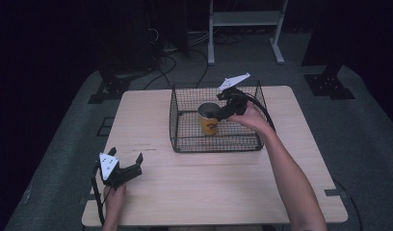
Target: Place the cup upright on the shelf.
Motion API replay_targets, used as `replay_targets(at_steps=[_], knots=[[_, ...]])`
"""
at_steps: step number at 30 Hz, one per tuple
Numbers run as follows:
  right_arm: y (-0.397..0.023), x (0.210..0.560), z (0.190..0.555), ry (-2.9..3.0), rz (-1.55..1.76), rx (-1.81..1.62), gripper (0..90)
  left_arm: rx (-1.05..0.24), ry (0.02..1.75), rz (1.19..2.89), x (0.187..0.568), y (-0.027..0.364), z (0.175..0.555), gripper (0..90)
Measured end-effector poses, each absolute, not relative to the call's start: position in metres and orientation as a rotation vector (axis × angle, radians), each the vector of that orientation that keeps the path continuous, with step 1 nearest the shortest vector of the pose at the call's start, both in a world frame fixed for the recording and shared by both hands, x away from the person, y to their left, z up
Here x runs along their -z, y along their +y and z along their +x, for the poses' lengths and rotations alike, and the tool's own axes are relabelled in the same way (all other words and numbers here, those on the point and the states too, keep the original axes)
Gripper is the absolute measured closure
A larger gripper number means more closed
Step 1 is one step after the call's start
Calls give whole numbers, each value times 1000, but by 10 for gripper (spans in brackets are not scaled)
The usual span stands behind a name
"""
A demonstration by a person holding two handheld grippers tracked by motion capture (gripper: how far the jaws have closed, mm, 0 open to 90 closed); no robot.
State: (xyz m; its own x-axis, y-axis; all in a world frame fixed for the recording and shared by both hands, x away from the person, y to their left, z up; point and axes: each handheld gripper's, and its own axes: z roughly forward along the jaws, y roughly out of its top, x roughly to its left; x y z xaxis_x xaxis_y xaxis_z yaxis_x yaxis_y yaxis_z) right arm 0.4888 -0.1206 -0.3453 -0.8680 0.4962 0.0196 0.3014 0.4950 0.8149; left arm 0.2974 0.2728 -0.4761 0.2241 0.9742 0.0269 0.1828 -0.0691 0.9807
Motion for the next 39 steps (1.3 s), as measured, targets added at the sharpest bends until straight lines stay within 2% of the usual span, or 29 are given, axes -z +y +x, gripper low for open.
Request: replay_targets(at_steps=[14, 39], knots=[[-134, 332, 469, 2513, 657, -1362, 28, -981, 1151, 1484, 476, 273, 298, 0], [-161, 339, 446, 2524, 703, -1361, 57, -983, 1151, 1491, 476, 272, 298, 0]])
